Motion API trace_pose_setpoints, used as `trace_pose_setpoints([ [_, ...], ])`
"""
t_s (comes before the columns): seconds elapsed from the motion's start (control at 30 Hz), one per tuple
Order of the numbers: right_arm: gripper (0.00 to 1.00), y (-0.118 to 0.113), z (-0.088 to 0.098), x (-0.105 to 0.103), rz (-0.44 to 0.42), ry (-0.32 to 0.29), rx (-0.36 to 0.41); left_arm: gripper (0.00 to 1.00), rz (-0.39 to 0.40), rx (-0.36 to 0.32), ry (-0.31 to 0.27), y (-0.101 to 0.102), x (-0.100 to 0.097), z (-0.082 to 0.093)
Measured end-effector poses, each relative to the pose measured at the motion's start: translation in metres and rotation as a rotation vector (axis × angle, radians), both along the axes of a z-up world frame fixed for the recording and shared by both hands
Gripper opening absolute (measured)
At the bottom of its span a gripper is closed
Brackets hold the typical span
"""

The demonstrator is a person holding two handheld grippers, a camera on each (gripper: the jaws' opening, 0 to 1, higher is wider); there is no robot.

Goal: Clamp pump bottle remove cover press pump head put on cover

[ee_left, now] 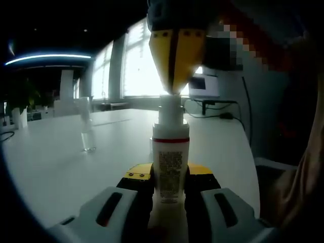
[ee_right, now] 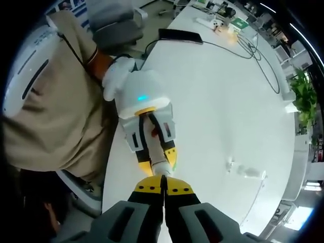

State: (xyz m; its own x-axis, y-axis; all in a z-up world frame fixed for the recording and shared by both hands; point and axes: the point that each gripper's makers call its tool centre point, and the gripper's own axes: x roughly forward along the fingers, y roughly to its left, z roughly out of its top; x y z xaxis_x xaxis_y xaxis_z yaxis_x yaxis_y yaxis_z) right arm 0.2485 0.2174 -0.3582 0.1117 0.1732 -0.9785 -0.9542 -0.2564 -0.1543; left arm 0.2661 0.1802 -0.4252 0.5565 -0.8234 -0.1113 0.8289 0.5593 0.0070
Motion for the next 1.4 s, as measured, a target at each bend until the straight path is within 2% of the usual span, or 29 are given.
trace_pose_setpoints([
  [0.57,0.0,-0.0005,-0.0034,-0.0014,0.008,0.0,-0.034,0.14,0.002,0.001,0.0,0.0,-0.0003,-0.0001],
  [0.97,0.0,-0.0016,-0.0008,0.0,-0.021,0.018,0.011,0.14,0.001,-0.001,0.002,-0.0003,-0.0006,0.0],
  [1.4,0.0,-0.0008,0.0032,-0.0008,-0.032,0.017,-0.009,0.14,0.0,-0.002,0.004,0.0001,0.0007,-0.0001],
])
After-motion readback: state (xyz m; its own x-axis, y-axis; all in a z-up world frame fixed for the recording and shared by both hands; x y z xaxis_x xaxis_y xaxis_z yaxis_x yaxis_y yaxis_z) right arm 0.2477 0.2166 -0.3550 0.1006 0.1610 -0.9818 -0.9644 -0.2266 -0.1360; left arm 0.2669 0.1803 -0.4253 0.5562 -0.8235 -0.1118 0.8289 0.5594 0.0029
